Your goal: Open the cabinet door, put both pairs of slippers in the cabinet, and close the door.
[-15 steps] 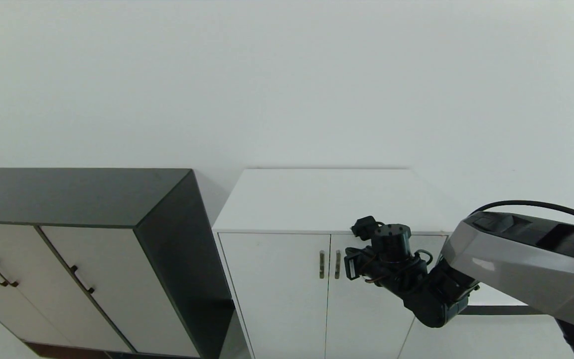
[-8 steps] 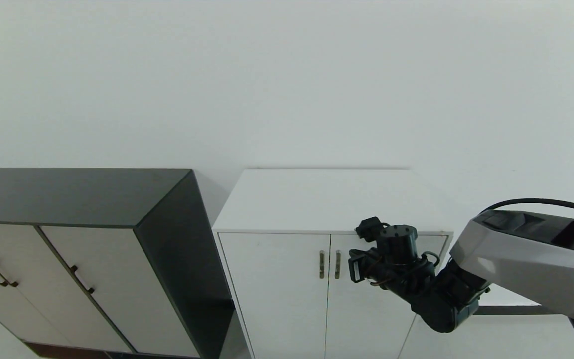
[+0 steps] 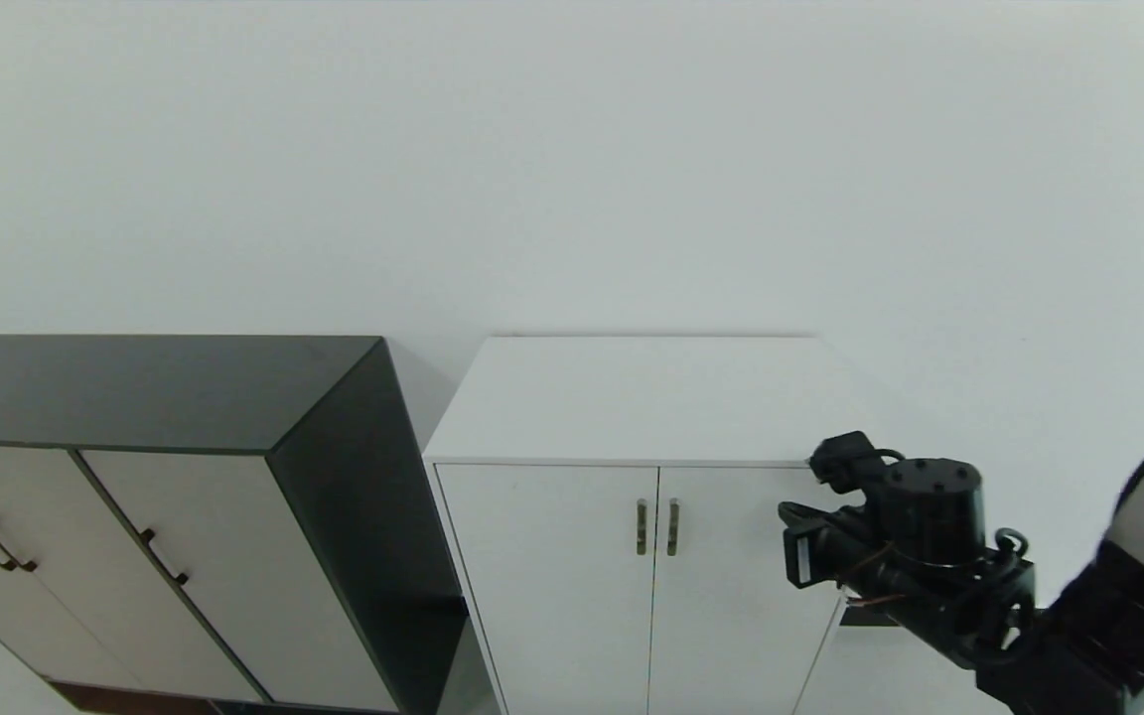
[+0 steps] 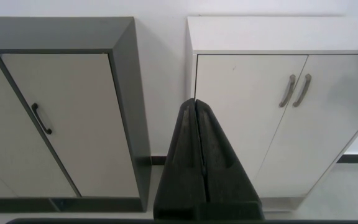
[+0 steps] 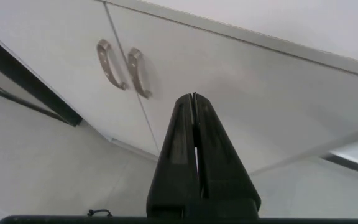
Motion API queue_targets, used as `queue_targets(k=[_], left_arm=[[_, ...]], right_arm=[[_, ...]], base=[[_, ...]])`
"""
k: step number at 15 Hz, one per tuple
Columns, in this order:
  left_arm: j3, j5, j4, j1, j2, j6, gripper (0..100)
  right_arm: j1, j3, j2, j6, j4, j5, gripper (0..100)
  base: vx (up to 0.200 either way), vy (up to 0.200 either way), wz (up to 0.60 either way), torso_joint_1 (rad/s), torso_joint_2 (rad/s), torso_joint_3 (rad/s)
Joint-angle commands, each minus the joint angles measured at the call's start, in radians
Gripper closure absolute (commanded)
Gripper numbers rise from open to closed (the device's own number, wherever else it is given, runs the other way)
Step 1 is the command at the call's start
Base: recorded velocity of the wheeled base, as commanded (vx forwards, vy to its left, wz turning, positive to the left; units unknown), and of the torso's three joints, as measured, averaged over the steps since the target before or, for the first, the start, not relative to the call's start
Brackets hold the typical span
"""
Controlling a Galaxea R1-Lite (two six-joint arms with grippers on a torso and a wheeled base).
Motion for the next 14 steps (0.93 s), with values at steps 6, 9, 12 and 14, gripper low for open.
queue_targets(k=[6,9,12,14], left_arm=[[-0.001,0.002,0.0,0.0,0.001,-0.003,100],[0.0,0.003,0.0,0.0,0.001,-0.009,100],[0.0,0.005,-0.002,0.0,0.001,-0.012,100],[-0.001,0.005,0.0,0.0,0.001,-0.012,100]], right_arm=[[-0.167,0.499,-0.583,-0.065,0.022,-0.137,100],[-0.196,0.499,-0.93,-0.071,0.372,-0.209,100],[-0.192,0.49,-1.396,-0.097,0.815,-0.2,100],[-0.201,0.455,-1.669,-0.108,1.077,-0.137,100]], base=[[0.0,0.0,0.0,0.0,0.0,0.0],[0.0,0.0,0.0,0.0,0.0,0.0],[0.0,0.0,0.0,0.0,0.0,0.0],[0.0,0.0,0.0,0.0,0.0,0.0]])
